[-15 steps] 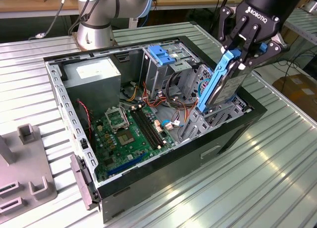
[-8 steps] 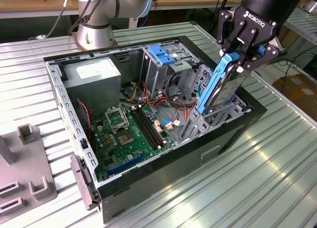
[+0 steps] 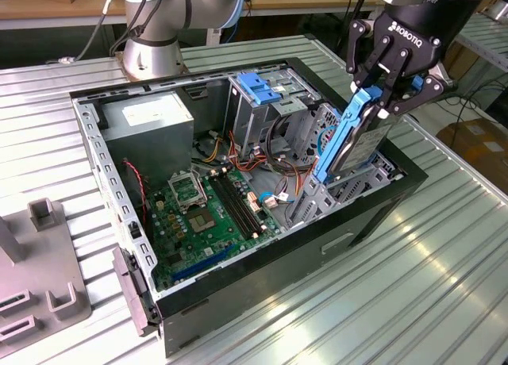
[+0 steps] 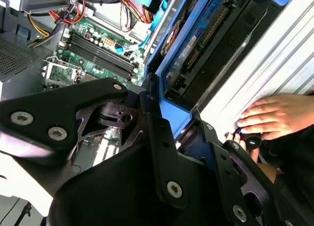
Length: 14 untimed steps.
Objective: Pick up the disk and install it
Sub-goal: 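Insert the disk into the insertion slot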
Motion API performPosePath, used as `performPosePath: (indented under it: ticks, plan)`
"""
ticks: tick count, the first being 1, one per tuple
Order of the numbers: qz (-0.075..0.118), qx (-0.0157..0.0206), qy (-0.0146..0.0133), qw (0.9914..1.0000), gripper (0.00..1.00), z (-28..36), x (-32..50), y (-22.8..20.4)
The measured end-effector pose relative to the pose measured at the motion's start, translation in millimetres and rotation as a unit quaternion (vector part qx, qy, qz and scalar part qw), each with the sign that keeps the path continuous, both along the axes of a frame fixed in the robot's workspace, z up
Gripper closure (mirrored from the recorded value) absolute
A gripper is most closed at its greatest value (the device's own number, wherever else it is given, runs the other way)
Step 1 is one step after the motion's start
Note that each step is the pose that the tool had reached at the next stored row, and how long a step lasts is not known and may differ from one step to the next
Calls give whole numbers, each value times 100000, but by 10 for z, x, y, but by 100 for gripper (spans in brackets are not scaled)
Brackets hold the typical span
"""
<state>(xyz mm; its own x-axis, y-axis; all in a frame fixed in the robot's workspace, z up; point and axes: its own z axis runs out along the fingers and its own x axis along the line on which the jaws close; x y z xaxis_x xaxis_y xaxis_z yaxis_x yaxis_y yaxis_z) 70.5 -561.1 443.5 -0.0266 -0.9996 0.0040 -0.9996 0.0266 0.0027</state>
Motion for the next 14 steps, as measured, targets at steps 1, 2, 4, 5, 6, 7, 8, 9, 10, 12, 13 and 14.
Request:
performPosePath:
  ticks: [1,2,4,5,6,7,8,9,10,12,13,14]
  plan:
    - [1,-4,0,100000,63,-6,0,0]
    - [0,-1,0,100000,63,-18,0,0]
    - [1,-4,-1,100000,63,-52,0,0]
    - [0,-9,0,100000,63,-70,0,0]
    - [-1,4,-1,100000,63,-86,0,0]
    - [-3,-3,-1,100000,63,-97,0,0]
    - [-1,-4,0,100000,63,-123,0,0]
    - [1,-2,0,100000,63,-146,0,0]
    - [0,-4,0,100000,63,-168,0,0]
    - [-1,-1,-1,100000,63,-198,0,0]
    - [0,-3,0,100000,63,-215,0,0]
    - [0,-4,-1,100000,63,-233,0,0]
